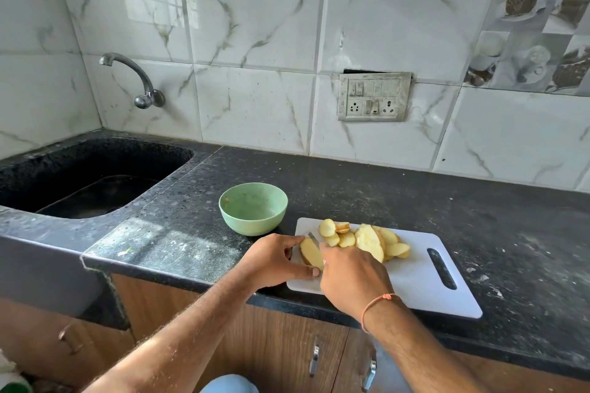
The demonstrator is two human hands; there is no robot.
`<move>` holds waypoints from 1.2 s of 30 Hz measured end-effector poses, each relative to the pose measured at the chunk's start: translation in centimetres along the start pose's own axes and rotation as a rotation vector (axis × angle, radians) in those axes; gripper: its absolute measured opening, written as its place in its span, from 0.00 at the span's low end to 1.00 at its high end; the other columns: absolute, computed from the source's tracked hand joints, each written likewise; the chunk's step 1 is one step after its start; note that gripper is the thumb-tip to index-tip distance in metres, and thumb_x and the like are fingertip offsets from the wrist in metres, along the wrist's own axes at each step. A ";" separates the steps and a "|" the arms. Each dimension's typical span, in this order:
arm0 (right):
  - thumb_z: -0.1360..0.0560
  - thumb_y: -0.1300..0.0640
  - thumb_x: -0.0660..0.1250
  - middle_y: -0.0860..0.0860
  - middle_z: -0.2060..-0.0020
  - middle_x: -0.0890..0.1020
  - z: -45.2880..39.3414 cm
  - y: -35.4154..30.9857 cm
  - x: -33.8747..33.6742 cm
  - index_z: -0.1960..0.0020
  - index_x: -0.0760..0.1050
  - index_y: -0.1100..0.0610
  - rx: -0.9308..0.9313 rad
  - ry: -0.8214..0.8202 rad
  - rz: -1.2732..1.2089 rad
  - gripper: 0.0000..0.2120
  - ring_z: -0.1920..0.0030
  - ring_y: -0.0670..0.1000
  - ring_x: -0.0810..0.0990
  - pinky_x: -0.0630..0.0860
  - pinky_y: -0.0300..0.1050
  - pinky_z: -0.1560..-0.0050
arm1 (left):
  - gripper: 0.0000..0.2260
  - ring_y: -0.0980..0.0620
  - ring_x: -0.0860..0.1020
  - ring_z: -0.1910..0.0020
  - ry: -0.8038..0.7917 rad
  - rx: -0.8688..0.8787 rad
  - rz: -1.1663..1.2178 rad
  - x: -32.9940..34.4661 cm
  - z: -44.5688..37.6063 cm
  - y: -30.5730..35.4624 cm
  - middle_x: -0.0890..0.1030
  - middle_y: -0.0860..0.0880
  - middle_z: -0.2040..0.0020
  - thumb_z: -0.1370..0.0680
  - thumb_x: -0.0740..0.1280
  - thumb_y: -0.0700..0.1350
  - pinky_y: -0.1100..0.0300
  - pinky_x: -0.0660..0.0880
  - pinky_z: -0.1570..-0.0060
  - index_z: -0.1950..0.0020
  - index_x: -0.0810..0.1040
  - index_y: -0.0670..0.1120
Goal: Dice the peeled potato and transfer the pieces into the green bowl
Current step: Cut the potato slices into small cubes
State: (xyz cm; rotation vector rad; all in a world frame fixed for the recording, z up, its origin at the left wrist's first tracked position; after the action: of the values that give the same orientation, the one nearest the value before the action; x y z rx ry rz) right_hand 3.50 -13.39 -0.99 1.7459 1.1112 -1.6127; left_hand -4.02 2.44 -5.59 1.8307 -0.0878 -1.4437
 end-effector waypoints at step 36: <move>0.15 0.52 0.54 0.48 0.65 0.76 9.8 3.2 -1.2 0.17 0.55 0.43 0.049 0.033 0.031 0.27 0.67 0.50 0.71 0.65 0.41 0.70 | 0.31 0.58 0.68 0.69 0.024 0.042 0.018 0.3 0.6 0.5 0.70 0.56 0.67 0.31 0.80 0.65 0.66 0.62 0.74 0.30 0.79 0.63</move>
State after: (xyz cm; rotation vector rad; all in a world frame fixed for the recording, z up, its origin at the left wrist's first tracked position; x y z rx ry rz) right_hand 0.78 -23.36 -1.87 1.8184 1.0631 -1.6104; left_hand -4.22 1.60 -5.55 1.8764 -0.1235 -1.4172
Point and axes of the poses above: each hand's wrist, its own z-axis away from the middle knuckle, its own x-axis out of the palm, y = z × x, the point moved 3 cm from there along -z, towards the middle knuckle
